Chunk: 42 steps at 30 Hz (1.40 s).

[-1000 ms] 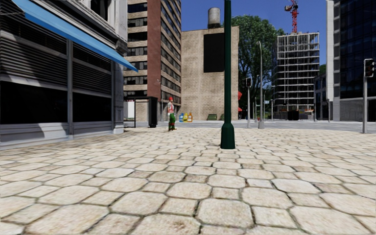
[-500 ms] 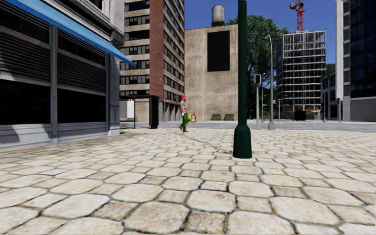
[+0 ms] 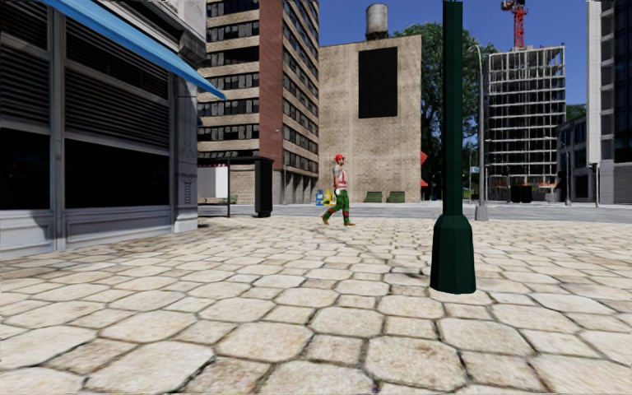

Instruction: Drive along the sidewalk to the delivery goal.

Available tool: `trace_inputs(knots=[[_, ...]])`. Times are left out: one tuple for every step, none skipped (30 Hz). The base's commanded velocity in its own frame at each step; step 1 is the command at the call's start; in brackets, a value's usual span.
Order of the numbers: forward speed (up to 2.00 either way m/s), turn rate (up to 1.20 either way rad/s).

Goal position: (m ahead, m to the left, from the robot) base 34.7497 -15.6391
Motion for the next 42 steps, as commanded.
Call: trace_inputs(knots=[[2.0,0.2],[2.0,0.2],[2.0,0.2],[2.0,0.2],[2.0,0.2],[2.0,0.2],[2.0,0.23],[2.0,0.25],[2.0,0.25],[2.0,0.25],[2.0,0.25],[2.0,0.25],[2.0,0.25],[2.0,0.25],[2.0,0.25],[2.0,0.25],[2.0,0.25],[2.0,0.25],[2.0,0.25],[2.0,0.25],[2.0,0.25],[2.0,0.25],[2.0,0.25],[2.0,0.25],[2.0,0.25],[2.0,0.25],[2.0,0.25],[2.0,0.25],[2.0,0.25],[2.0,0.25],[2.0,0.25],[2.0,0.25],[2.0,0.25],[2.0,0.25],[2.0,0.25],[2.0,0.25],[2.0,0.25],[2.0,0.25],[2.0,0.25],[2.0,0.25],[2.0,0.25],[2.0,0.25]])
